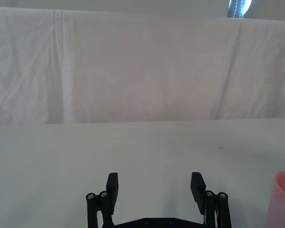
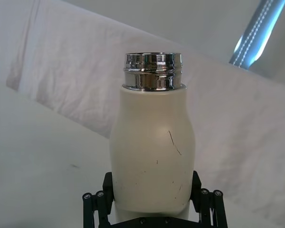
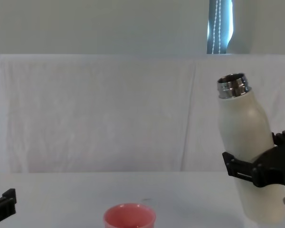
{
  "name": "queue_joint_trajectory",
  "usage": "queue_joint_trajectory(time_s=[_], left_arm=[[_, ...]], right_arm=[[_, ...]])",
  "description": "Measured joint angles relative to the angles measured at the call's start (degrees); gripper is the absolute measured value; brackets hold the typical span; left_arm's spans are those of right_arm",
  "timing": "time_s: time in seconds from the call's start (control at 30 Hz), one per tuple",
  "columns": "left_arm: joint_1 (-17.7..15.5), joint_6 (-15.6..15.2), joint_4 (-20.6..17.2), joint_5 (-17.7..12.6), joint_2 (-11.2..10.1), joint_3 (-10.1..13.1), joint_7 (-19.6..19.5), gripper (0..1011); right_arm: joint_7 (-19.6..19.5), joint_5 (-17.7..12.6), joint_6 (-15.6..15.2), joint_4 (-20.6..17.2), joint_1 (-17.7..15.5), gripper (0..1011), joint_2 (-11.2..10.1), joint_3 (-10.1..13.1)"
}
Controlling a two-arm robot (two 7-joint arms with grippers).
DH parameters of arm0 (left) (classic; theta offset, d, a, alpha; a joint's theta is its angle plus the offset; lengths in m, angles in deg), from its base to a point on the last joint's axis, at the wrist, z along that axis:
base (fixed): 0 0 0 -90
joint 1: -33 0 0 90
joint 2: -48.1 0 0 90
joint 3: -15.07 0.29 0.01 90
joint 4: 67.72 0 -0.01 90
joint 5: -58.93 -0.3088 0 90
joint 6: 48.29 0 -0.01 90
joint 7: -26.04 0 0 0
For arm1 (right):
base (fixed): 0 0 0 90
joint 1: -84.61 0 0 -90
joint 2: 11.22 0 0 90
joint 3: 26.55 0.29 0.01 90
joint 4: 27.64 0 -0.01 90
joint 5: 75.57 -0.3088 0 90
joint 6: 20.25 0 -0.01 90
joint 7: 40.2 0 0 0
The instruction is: Grasp the thermos with one hand and pour water into the cup lid.
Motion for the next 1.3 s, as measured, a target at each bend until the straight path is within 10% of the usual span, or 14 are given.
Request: queue_joint_trajectory(time_s=[1.3], left_arm=[[0.0,0.0,0.0,0.0,0.0,0.0,0.0,1001]], right_arm=[[0.9,-14.9,4.1,4.4,-2.2,955,3.6,4.9]])
